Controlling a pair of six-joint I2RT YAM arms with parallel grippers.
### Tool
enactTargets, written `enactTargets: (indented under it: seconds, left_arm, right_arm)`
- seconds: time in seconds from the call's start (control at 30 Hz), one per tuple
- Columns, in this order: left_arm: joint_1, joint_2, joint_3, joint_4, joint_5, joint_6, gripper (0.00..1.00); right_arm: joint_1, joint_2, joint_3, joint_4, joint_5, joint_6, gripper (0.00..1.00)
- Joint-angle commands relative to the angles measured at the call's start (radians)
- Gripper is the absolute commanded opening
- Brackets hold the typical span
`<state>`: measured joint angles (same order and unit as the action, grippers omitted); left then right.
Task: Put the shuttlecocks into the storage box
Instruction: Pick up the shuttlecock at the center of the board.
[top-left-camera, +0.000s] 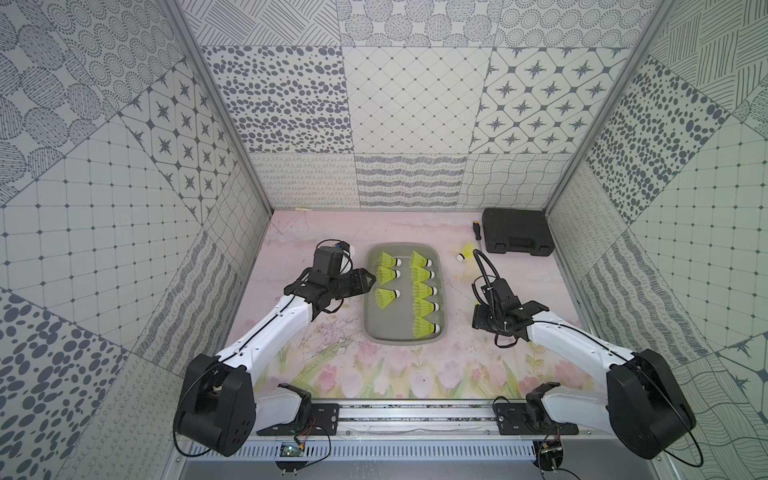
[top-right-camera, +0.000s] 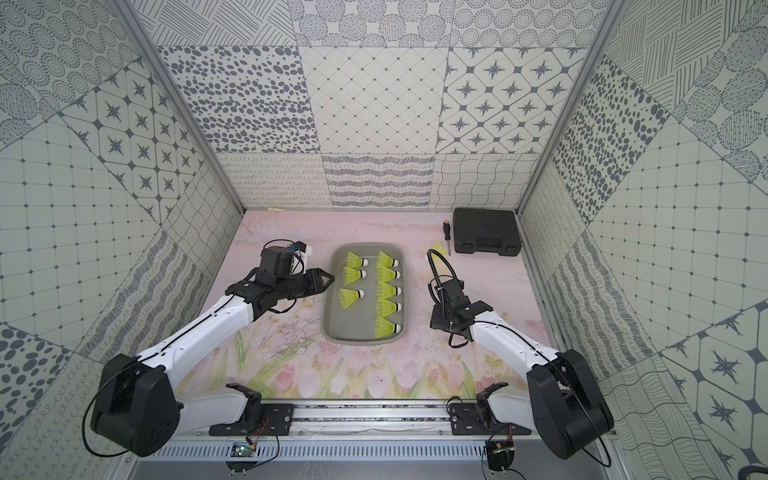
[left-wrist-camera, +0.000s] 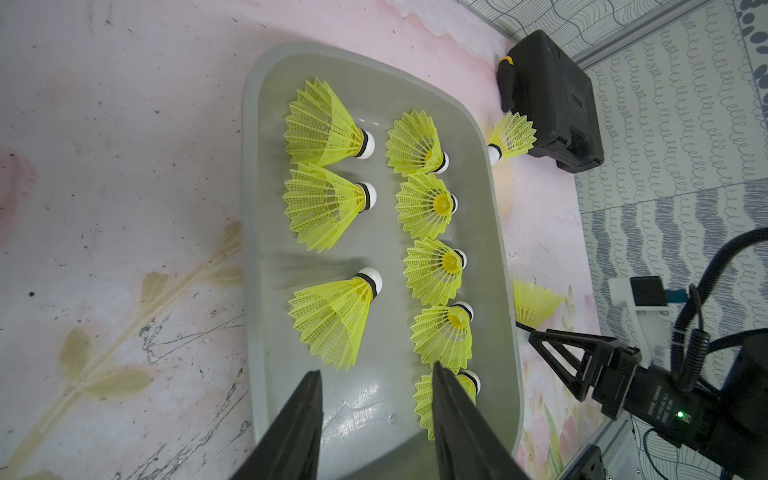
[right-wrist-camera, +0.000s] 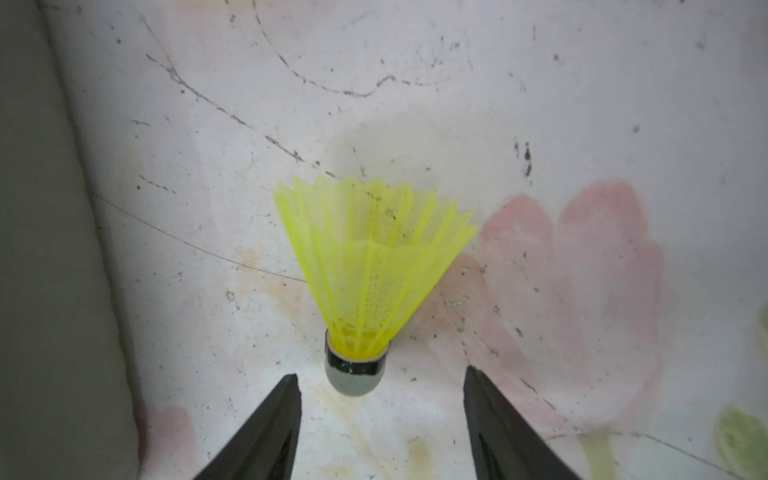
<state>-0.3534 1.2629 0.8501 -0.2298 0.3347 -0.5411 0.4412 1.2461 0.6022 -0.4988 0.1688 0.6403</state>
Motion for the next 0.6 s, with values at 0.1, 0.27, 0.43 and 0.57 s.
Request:
enactTargets:
  seconds: [0.1,0.27,0.43,0.57]
  left_arm:
    - [0.002,0.009,0.007,0.04,0.022,0.003,0.46]
    - [0.002,0.008,0.003,0.042,0.022,0.001,0.46]
    - [0.002,0.007,0.0,0.039,0.02,0.001,0.46]
    - [0.003,0.007,-0.002,0.04,0.018,0.001,0.46]
  right_arm:
    - [0.041,0.019,-0.05,0.16,0.089,0.111,0.61]
    - [0.071,0.063,-0.056,0.224,0.133,0.163,0.54]
    - [0.09,0.087,-0.086,0.249,0.167,0.202,0.5]
    - [0.1,0.08,-0.085,0.235,0.186,0.21,0.48]
